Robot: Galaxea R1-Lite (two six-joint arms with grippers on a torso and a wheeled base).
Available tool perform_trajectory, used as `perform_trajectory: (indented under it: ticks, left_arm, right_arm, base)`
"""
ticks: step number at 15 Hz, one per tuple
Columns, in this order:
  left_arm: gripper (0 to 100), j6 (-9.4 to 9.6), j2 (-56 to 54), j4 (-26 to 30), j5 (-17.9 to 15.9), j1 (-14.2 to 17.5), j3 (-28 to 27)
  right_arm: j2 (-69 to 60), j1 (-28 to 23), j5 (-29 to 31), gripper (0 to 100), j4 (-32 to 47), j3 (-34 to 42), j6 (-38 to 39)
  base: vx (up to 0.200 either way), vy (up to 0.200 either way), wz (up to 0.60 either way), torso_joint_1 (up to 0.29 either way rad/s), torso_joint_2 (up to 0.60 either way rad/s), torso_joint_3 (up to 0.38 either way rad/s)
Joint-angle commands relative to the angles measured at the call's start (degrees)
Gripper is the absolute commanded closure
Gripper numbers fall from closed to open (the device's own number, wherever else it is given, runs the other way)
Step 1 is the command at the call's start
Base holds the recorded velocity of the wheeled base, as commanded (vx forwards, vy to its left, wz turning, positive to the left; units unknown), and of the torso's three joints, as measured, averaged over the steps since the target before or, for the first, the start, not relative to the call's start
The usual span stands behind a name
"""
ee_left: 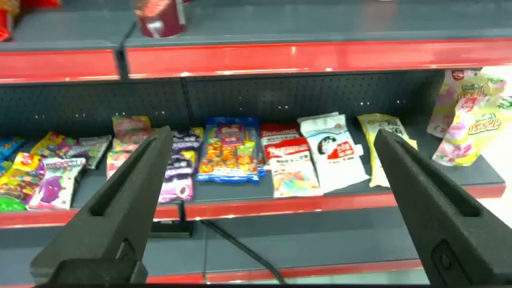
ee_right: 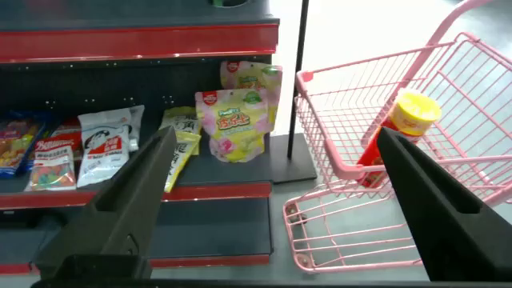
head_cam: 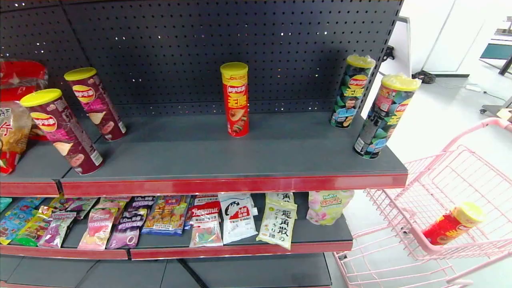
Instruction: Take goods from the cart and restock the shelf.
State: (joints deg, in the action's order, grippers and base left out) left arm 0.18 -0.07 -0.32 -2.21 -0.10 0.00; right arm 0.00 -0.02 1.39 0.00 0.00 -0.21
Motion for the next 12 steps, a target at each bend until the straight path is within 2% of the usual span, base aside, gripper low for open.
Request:
perform_trajectory:
  ticks: [1, 8, 9, 12]
  left_arm:
    - [0, -0.01, 0.1, 0.0, 0.0, 0.0, 0.0]
    - [0, 0.08, 0.1, 0.0, 0.0, 0.0, 0.0]
    - [0, 0.08, 0.1, 0.0, -0.1, 0.0, 0.0]
    - [0, -0.01, 0.1, 0.0, -0.1, 0.0, 0.0]
  right_arm:
    - [0.0, -0.1, 0.0, 0, 0.0, 0.0, 0.0]
    - [0.0, -0.1, 0.0, 0, 0.0, 0.0, 0.1]
    - [0.0, 0.0, 0.0, 0, 0.0, 0.0, 0.0]
    - [0.0, 0.0, 0.0, 0, 0.0, 0.0, 0.1]
  base:
    - [0.0, -0.2, 0.0, 0.012, 0.0, 0.002]
    - [0.0, -0.2, 0.0, 0.005, 0.0, 0.002]
    - [0.0, 0.0, 0.0, 0.0, 0.0, 0.0]
    - [0.0, 0.0, -0.6, 0.001, 0.0, 0.001]
